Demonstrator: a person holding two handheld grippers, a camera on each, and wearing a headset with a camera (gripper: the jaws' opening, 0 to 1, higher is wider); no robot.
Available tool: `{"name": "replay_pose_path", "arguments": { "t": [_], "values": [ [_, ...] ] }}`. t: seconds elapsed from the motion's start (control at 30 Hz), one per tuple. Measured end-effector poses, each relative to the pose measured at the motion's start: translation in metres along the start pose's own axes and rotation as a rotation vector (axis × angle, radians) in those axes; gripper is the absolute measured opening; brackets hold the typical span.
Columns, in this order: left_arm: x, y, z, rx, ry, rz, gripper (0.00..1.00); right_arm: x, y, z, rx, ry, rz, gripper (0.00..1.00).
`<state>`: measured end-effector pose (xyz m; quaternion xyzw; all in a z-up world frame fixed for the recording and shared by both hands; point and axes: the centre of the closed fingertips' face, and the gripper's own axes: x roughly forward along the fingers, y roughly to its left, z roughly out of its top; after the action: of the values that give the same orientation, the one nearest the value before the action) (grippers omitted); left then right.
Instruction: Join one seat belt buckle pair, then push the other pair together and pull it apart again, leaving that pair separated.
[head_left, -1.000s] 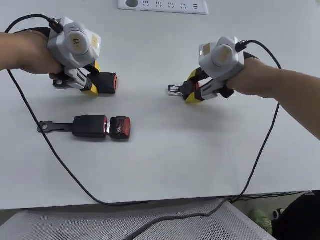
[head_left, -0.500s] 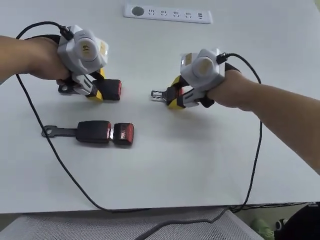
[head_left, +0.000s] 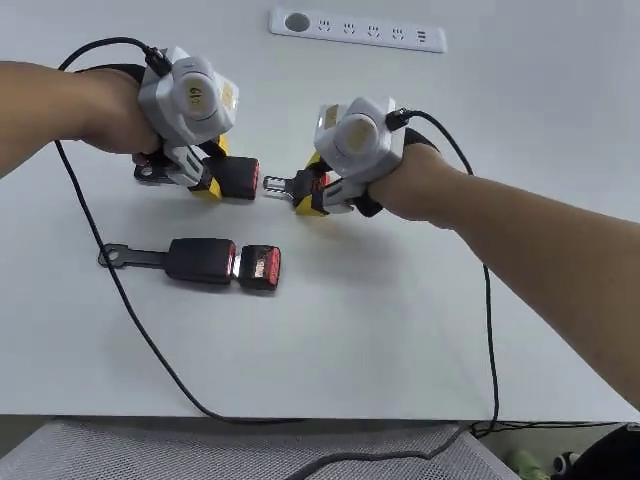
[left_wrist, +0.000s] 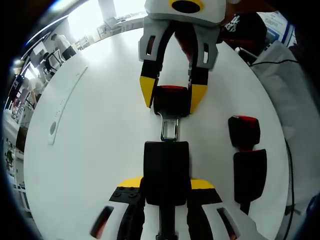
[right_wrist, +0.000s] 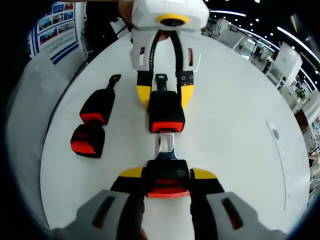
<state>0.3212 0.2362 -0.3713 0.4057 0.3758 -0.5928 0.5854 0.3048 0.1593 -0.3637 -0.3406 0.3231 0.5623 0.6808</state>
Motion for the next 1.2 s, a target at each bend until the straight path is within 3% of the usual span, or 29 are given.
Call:
{"name": "replay_pose_path", "arguments": {
  "t": [0.33,0.6,0.67,0.9,1.2],
  "values": [
    [0.002,0.002,0.0,0.005,-0.001,0.0,0.32,0.002,-0.004,0.003,-0.037,0.021,-0.01,0.33],
    [0.003,0.002,-0.001,0.01,-0.003,-0.002,0.32,0.008,-0.003,0.013,-0.041,-0.018,0.001,0.33],
    [0.003,0.002,-0.001,0.014,-0.012,-0.003,0.32,0.007,-0.004,0.013,-0.02,-0.05,0.018,0.33],
    [0.003,0.002,0.0,0.021,-0.056,-0.005,0.31,0.009,-0.003,0.016,-0.021,-0.077,0.035,0.31],
    [0.004,0.002,0.001,0.039,-0.04,-0.017,0.31,0.015,-0.003,0.024,-0.032,-0.081,0.046,0.32]
  ]
}}
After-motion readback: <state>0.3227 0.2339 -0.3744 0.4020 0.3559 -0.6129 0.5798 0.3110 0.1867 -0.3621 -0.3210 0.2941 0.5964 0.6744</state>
